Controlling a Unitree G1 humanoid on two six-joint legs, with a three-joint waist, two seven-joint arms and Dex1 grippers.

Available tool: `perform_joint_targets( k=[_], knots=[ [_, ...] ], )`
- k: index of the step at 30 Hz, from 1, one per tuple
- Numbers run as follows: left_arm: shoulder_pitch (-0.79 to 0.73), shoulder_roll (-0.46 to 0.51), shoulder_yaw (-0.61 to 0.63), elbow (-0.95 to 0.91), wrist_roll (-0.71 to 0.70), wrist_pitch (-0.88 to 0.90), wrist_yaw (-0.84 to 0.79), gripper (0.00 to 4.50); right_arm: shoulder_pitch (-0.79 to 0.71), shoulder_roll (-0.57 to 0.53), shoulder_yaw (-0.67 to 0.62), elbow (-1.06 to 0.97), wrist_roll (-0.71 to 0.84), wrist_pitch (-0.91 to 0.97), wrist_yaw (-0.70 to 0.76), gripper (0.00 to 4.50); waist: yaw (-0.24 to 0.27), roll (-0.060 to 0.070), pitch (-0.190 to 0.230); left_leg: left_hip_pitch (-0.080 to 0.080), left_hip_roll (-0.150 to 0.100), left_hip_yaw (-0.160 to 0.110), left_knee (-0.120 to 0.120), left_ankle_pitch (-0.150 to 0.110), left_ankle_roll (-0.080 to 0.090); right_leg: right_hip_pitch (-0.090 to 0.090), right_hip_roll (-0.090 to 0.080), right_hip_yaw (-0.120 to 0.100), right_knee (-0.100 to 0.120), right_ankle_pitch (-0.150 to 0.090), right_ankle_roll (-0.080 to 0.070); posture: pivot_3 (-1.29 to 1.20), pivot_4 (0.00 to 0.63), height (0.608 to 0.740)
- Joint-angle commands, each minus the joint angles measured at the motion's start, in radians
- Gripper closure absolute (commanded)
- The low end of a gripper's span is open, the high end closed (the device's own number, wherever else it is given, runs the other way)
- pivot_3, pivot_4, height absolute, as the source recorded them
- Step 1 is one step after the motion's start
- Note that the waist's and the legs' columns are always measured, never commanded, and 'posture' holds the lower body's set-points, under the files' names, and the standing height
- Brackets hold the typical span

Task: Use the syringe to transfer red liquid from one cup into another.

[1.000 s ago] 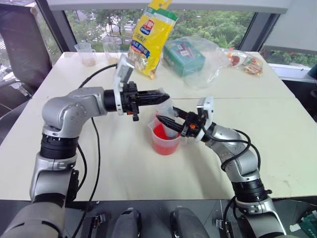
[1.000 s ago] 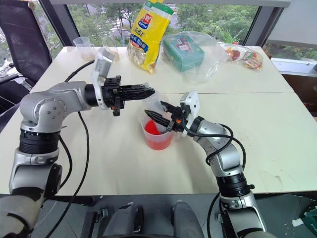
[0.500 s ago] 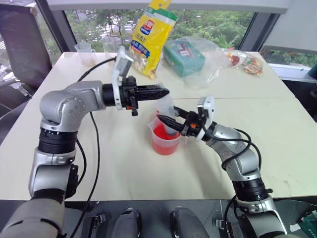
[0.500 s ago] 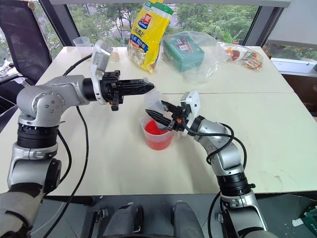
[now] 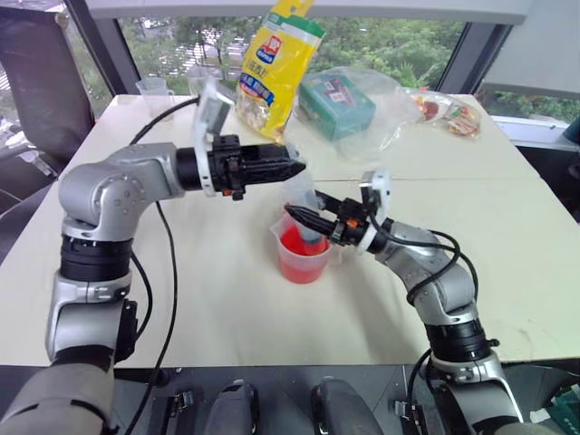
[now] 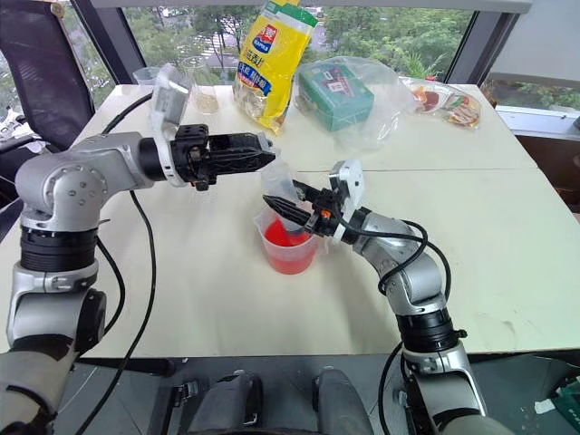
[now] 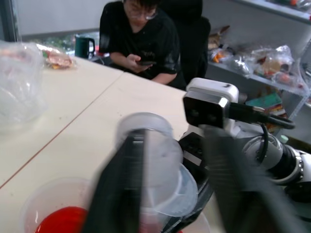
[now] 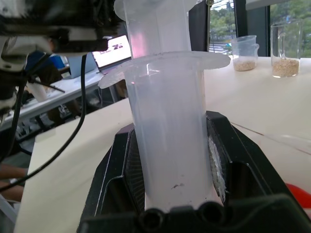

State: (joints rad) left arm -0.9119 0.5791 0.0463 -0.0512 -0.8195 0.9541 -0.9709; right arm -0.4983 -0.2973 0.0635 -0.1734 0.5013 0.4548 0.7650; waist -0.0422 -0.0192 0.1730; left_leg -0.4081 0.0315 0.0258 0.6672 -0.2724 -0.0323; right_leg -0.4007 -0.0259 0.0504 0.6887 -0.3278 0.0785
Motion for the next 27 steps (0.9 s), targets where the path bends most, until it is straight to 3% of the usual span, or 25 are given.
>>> perform_joint_targets(
  k=[1, 2, 3, 10, 14, 20, 27],
  knots=[
    [0.008, 0.035, 0.059, -0.027, -0.005, -0.01, 0.015, 0.59, -0.039, 0.006, -0.024, -0.07, 0.06, 0.027, -0.002, 3.14, 0.0, 0.0, 0.0, 0.0, 0.0, 0.0, 0.0, 0.0, 0.0, 0.0, 0.0, 0.0, 0.0, 0.0, 0.0, 0.0, 0.15, 0.74],
    [0.018, 0.05, 0.067, -0.036, -0.01, -0.004, 0.011, 0.17, -0.051, 0.004, -0.033, -0.072, 0.068, 0.035, -0.006, 3.14, 0.0, 0.0, 0.0, 0.0, 0.0, 0.0, 0.0, 0.0, 0.0, 0.0, 0.0, 0.0, 0.0, 0.0, 0.0, 0.0, 0.15, 0.74],
    [0.026, 0.064, 0.075, -0.043, -0.014, 0.002, 0.01, 0.04, -0.059, 0.003, -0.039, -0.074, 0.074, 0.043, -0.009, 3.14, -0.002, 0.0, 0.0, 0.0, 0.0, 0.0, 0.0, 0.0, 0.0, 0.0, 0.0, 0.0, 0.0, 0.0, 0.0, 0.0, 0.15, 0.74],
    [0.074, 0.156, 0.124, -0.059, -0.024, 0.009, 0.01, 0.04, -0.148, 0.003, -0.094, -0.07, 0.141, 0.089, -0.037, 3.14, 0.0, 0.0, 0.0, 0.0, 0.0, 0.0, -0.001, 0.0, 0.0, -0.001, 0.0, 0.0, 0.0, 0.0, 0.0, 0.0, 0.15, 0.74],
    [0.075, 0.178, 0.138, -0.032, -0.003, -0.015, 0.018, 0.04, -0.282, 0.045, -0.141, 0.026, 0.162, 0.067, -0.081, 3.14, 0.0, 0.0, 0.0, -0.001, 0.0, 0.0, 0.0, 0.0, 0.0, -0.001, -0.001, 0.0, 0.0, 0.0, 0.0, 0.0, 0.15, 0.74],
    [0.066, 0.174, 0.135, -0.029, 0.005, -0.034, 0.024, 0.04, -0.426, 0.092, -0.13, 0.305, 0.046, -0.131, -0.046, 3.14, -0.002, 0.0, 0.0, -0.001, 0.0, 0.0, -0.001, 0.0, 0.0, -0.002, 0.0, 0.0, 0.0, 0.0, 0.0, 0.0, 0.15, 0.74],
    [0.03, 0.141, 0.112, -0.014, 0.025, -0.073, 0.038, 0.04, -0.41, 0.135, -0.093, 0.557, -0.087, -0.37, 0.013, 3.14, -0.002, 0.0, 0.0, -0.002, 0.0, 0.001, -0.001, 0.0, 0.0, -0.003, -0.001, 0.0, -0.001, 0.0, 0.0, 0.0, 0.15, 0.74]
  ],
)
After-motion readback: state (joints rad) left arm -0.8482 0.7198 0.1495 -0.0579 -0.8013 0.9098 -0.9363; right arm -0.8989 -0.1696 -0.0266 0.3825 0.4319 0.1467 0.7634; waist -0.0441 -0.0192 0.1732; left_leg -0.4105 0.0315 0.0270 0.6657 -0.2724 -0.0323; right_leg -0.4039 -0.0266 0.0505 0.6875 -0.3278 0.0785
